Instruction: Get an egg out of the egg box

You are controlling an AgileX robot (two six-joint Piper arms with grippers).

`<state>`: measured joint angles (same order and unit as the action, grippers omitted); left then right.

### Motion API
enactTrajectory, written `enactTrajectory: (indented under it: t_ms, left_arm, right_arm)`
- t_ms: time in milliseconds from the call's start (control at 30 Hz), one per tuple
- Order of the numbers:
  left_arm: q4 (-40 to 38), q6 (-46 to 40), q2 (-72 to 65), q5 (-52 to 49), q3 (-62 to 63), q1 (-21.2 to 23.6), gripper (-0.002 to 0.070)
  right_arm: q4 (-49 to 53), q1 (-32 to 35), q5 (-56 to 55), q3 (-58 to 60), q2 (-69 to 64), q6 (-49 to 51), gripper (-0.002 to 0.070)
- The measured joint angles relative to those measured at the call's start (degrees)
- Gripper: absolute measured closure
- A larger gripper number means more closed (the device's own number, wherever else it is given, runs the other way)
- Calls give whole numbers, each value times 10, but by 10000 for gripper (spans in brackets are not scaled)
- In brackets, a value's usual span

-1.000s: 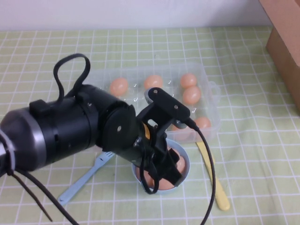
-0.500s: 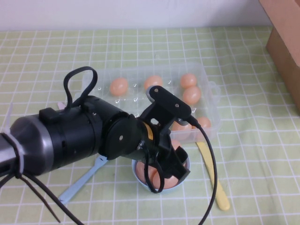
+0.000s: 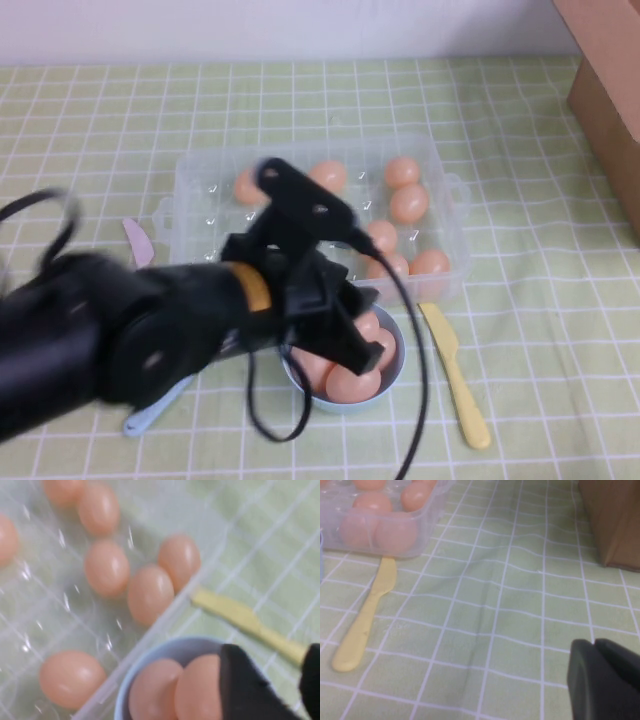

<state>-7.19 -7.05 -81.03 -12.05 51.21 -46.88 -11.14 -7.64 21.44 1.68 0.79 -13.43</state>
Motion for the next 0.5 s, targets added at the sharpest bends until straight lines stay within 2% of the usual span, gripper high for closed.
enactTrajectory:
  t_ms: [100,167,300,500]
  left_arm:
    - [-23,0,68,87,-67,0,581]
    - [-32,2,113,112,-92,0,636]
    - [-39,1,193,128,-116,0,669]
    - [-40,-3,272,139,-120,0,676]
  right_arm:
    - [0,0,0,0,0,0,696]
    - [0,0,0,0,0,0,696]
    - [0,0,0,0,0,0,696]
    - [0,0,0,0,0,0,696]
